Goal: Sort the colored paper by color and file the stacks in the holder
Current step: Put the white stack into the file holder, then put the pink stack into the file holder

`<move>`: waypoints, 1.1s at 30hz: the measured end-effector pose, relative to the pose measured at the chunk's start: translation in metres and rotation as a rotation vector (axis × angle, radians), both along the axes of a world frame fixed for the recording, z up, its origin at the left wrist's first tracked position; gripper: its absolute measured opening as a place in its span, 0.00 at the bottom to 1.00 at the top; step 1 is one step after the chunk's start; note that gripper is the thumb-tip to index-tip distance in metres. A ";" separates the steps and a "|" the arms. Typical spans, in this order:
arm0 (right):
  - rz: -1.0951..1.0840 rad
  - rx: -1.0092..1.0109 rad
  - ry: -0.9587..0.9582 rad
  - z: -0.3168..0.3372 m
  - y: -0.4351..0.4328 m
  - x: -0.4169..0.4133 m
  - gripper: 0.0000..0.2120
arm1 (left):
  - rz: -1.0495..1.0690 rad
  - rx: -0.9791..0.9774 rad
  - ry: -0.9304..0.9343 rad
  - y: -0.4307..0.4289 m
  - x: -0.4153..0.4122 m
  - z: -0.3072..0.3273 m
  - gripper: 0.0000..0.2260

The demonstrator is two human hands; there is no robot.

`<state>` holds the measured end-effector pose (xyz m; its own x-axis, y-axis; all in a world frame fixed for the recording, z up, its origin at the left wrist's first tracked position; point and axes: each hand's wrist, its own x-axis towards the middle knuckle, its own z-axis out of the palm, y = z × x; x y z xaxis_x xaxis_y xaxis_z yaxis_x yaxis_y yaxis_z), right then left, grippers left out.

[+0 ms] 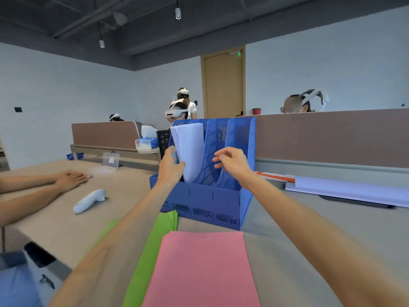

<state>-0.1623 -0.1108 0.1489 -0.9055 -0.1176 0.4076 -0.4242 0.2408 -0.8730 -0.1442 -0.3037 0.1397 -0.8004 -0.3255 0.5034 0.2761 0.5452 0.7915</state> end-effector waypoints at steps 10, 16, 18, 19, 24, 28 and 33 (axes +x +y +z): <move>0.023 0.029 -0.083 -0.048 -0.003 0.084 0.10 | -0.033 -0.021 -0.227 -0.001 0.087 -0.058 0.18; -0.016 0.239 -0.226 -0.083 0.004 0.116 0.06 | -0.061 -0.154 -0.504 0.005 0.145 -0.085 0.11; -0.030 0.353 -0.246 -0.094 0.004 0.130 0.07 | -0.073 -0.160 -0.581 0.003 0.164 -0.091 0.16; -0.048 0.409 -0.249 -0.100 0.004 0.138 0.07 | -0.079 -0.156 -0.621 0.002 0.171 -0.095 0.20; -0.194 0.553 -0.330 -0.123 0.007 0.165 0.17 | -0.109 -0.093 -0.701 -0.006 0.191 -0.106 0.29; -0.213 0.474 -0.355 -0.130 0.011 0.176 0.17 | -0.100 0.071 -0.745 -0.007 0.198 -0.100 0.24; -0.159 0.577 -0.396 -0.138 0.016 0.183 0.18 | -0.131 0.281 -0.740 -0.006 0.204 -0.094 0.17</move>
